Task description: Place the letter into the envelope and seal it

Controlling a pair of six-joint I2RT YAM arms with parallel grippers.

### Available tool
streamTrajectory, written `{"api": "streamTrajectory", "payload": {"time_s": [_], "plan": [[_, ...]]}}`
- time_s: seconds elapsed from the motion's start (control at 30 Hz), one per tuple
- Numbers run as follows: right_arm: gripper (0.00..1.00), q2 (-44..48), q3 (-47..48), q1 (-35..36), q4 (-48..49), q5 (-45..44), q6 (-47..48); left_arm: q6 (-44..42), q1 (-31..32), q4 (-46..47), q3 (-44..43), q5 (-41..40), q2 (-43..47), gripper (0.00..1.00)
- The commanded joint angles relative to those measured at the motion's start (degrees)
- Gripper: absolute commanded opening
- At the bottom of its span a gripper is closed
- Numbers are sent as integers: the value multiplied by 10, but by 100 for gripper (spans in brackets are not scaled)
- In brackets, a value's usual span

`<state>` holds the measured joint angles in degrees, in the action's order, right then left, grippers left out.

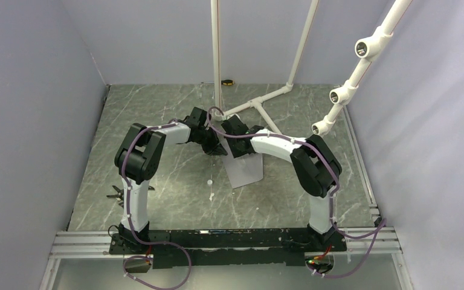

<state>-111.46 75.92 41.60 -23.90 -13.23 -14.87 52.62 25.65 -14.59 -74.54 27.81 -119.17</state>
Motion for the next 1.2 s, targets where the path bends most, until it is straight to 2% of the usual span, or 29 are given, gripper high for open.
{"api": "streamTrajectory", "payload": {"time_s": [0.0, 0.27, 0.5, 0.6, 0.63, 0.73, 0.8, 1.03, 1.07, 1.17], "plan": [[0, 33, 12, -4, 12, 18, 19, -40, 9, -44, 19, -64, -45, 2], [0, 203, -23, -16, -5, 101, -21, -60, 9, -30, -2, -44, -19, 3], [0, 297, -102, -41, 60, 189, -34, -73, 8, -2, -17, -18, 28, 5], [0, 333, -137, -50, 122, 230, -46, -86, 8, 41, -8, 15, 69, 18], [0, 344, -147, -52, 150, 241, -50, -94, 8, 51, -6, 15, 82, 28], [0, 368, -165, -55, 200, 259, -62, -109, 7, 71, 13, 10, 128, 48], [0, 376, -169, -56, 234, 265, -67, -117, 7, 68, 24, -5, 160, 57], [0, 373, -169, -59, 306, 330, -75, -112, -7, 49, 84, -111, 292, 83], [0, 372, -171, -58, 318, 343, -79, -105, -12, 50, 101, -124, 311, 91], [0, 364, -168, -58, 345, 372, -82, -87, -32, 47, 130, -150, 368, 92]]}}
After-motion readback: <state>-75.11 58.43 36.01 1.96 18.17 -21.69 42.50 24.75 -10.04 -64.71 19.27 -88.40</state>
